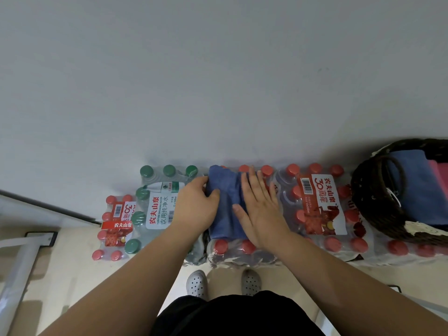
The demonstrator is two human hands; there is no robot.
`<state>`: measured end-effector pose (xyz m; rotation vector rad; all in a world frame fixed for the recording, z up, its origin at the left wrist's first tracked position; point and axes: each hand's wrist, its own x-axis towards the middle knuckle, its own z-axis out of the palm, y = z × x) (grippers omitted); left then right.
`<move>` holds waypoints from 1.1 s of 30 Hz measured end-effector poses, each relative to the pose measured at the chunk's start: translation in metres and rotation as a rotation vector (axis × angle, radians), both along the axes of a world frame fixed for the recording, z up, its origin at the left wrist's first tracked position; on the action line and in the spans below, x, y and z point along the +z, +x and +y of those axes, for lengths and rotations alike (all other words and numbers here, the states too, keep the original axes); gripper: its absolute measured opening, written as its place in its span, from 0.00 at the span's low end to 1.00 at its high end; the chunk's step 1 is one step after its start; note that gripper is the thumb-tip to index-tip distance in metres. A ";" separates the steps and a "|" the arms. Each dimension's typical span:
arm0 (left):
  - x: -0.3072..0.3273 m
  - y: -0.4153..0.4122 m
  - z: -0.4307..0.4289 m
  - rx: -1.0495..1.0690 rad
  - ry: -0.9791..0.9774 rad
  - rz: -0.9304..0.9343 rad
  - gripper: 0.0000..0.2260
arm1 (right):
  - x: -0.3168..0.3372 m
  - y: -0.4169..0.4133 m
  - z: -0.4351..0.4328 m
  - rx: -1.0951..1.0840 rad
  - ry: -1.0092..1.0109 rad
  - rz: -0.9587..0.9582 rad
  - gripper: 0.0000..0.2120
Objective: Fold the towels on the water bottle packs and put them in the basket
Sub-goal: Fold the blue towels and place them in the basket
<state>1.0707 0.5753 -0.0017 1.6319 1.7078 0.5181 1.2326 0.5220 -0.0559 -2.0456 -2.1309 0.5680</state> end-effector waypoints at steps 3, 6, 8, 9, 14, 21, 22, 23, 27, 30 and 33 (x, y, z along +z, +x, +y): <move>0.008 0.005 -0.001 -0.022 0.045 0.053 0.03 | 0.004 0.008 -0.010 0.013 -0.048 0.220 0.40; 0.020 0.020 -0.005 -0.031 0.080 0.039 0.06 | 0.007 0.010 -0.010 -0.070 -0.144 0.473 0.41; 0.025 0.032 -0.009 -0.056 0.110 -0.013 0.08 | 0.005 0.012 -0.006 -0.137 -0.162 0.645 0.43; 0.025 0.039 -0.011 -0.094 0.132 0.000 0.08 | 0.002 0.013 -0.004 -0.172 -0.182 0.738 0.44; 0.005 0.065 -0.020 -0.273 0.177 0.246 0.10 | 0.011 0.029 -0.001 -0.283 -0.394 1.147 0.44; -0.025 0.077 -0.030 -0.358 0.315 0.531 0.29 | 0.025 0.040 0.002 -0.177 -0.380 1.200 0.36; -0.028 0.078 -0.030 -0.405 0.276 0.539 0.30 | 0.026 0.043 0.002 -0.174 -0.382 1.185 0.39; -0.030 0.080 -0.029 -0.441 0.246 0.548 0.30 | 0.027 0.046 0.001 -0.180 -0.384 1.169 0.40; -0.036 0.082 -0.032 -0.498 0.207 0.597 0.30 | 0.032 0.059 -0.007 -0.158 -0.339 1.073 0.36; -0.042 0.081 -0.033 -0.512 0.203 0.658 0.31 | 0.033 0.067 -0.010 -0.067 -0.297 0.906 0.35; -0.045 0.085 -0.033 -0.560 0.193 0.771 0.36 | 0.034 0.070 -0.013 0.075 -0.270 0.669 0.34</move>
